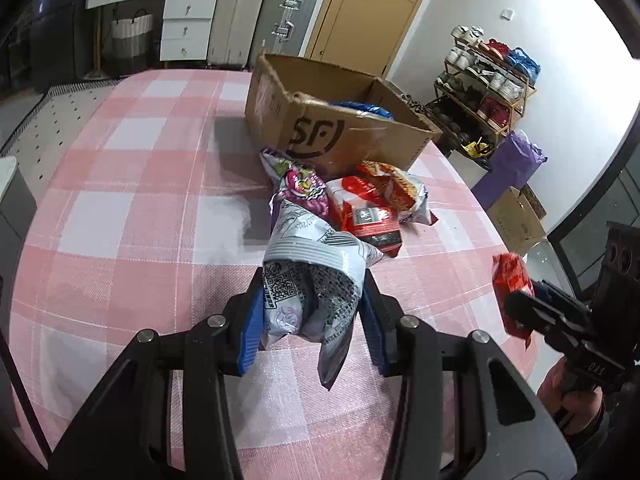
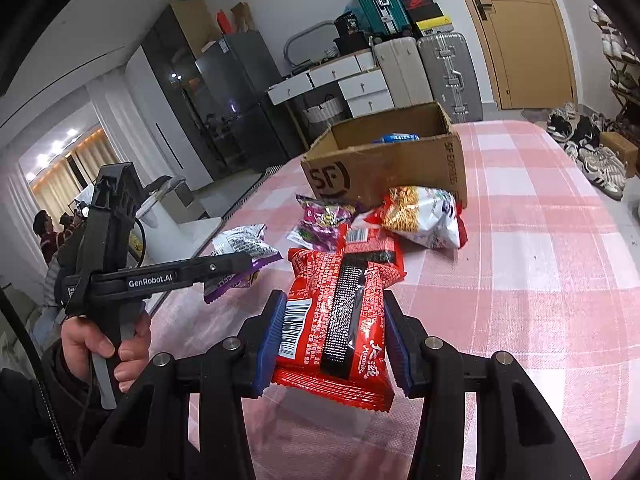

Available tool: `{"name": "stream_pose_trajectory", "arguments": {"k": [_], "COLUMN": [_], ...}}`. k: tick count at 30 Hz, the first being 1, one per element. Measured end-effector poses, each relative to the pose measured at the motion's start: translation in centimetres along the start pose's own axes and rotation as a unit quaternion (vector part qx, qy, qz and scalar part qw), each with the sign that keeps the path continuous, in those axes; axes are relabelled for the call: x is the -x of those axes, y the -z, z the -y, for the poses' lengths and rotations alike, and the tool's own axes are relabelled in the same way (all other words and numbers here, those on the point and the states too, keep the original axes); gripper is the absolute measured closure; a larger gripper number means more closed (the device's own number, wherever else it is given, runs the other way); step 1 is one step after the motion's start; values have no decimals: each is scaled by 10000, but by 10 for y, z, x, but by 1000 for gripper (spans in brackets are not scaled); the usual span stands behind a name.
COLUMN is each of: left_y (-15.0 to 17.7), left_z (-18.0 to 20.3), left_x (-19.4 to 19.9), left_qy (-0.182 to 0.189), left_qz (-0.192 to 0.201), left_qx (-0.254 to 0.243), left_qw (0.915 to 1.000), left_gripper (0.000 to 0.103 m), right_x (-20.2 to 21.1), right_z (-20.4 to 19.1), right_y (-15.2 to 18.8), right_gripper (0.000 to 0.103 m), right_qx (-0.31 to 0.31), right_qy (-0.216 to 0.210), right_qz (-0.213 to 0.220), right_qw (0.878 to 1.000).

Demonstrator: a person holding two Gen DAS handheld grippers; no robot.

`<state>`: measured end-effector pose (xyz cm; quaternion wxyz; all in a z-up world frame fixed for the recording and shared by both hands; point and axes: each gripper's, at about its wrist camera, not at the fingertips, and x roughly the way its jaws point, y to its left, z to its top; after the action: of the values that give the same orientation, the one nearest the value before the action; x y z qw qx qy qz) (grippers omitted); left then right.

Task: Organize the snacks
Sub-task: 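Grasp the white-and-grey chip bag with the left tool while the right tool holds the wafer pack, then carry both packs over the box and open both tools to drop them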

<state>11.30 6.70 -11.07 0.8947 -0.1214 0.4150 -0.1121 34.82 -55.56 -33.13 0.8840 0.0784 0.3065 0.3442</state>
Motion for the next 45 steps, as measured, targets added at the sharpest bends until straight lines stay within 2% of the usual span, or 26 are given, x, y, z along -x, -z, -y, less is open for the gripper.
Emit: {"name": "stream_pose_trajectory", "arguments": {"k": [8, 12, 19, 26, 30, 34, 39, 45], "left_y": [-15, -28, -59, -100, -127, -156, -196, -244], "left_z": [8, 14, 25, 39, 52, 62, 66, 67], "left_x": [18, 29, 46, 47, 41, 31, 15, -14], "left_qy": [225, 450, 328, 144, -21, -33, 22, 221], "left_qz": [141, 245, 447, 449, 417, 370, 363, 240], "left_qx": [-144, -257, -492, -671, -863, -938, -959, -859], "left_qw": [9995, 9984, 9972, 9966, 9954, 9949, 9947, 9958], "left_gripper": [63, 63, 63, 63, 63, 63, 62, 62], "right_x": [11, 17, 18, 12, 5, -5, -20, -46], "right_z": [-4, -3, -3, -3, -3, 2, 16, 33], "right_y": [-19, -33, -72, -117, -141, -167, -200, -237], "right_gripper": [56, 56, 56, 56, 56, 56, 56, 56], "right_qx": [91, 87, 264, 433, 524, 511, 367, 296], "right_qy": [-66, -83, -152, -281, -298, -277, -239, 48], "right_qz": [389, 573, 779, 899, 915, 876, 776, 584], "right_qw": [9992, 9983, 9965, 9946, 9940, 9945, 9960, 9978]}}
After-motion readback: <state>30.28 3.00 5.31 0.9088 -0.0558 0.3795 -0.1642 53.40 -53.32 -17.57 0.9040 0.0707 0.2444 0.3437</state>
